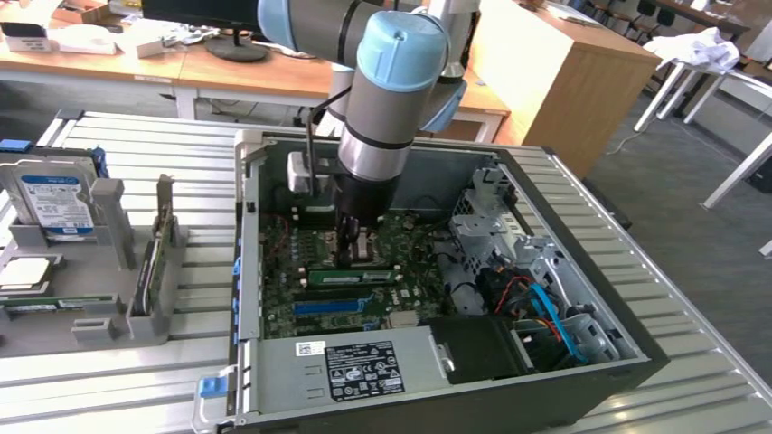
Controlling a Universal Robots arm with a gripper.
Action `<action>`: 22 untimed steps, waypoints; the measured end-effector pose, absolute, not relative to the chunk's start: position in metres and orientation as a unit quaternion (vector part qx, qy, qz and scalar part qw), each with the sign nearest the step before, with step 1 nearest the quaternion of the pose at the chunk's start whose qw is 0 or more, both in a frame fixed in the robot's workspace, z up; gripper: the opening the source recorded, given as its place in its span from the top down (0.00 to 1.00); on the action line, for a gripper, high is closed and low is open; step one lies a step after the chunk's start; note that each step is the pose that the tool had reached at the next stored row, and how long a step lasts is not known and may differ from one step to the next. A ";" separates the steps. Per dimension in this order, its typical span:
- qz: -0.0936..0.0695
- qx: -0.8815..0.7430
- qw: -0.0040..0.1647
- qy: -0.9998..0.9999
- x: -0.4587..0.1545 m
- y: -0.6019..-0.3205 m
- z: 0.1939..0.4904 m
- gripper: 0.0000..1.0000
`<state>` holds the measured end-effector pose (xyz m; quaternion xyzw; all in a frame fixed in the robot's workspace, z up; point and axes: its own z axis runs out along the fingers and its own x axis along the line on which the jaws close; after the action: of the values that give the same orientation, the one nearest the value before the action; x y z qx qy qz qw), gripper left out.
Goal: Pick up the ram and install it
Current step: 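Press down the ram until it locks into place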
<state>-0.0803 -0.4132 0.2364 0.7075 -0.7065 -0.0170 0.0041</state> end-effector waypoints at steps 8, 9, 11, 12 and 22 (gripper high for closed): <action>-0.017 0.708 0.004 -0.706 -0.083 -0.413 0.236 0.89; -0.017 0.708 0.004 -0.706 -0.083 -0.413 0.236 0.89; -0.017 0.708 0.004 -0.706 -0.084 -0.414 0.236 0.89; -0.017 0.708 0.004 -0.706 -0.084 -0.414 0.236 0.89; -0.017 0.708 0.004 -0.706 -0.084 -0.415 0.235 0.89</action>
<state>-0.0839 -0.4146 0.2351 0.7075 -0.7065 -0.0170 0.0041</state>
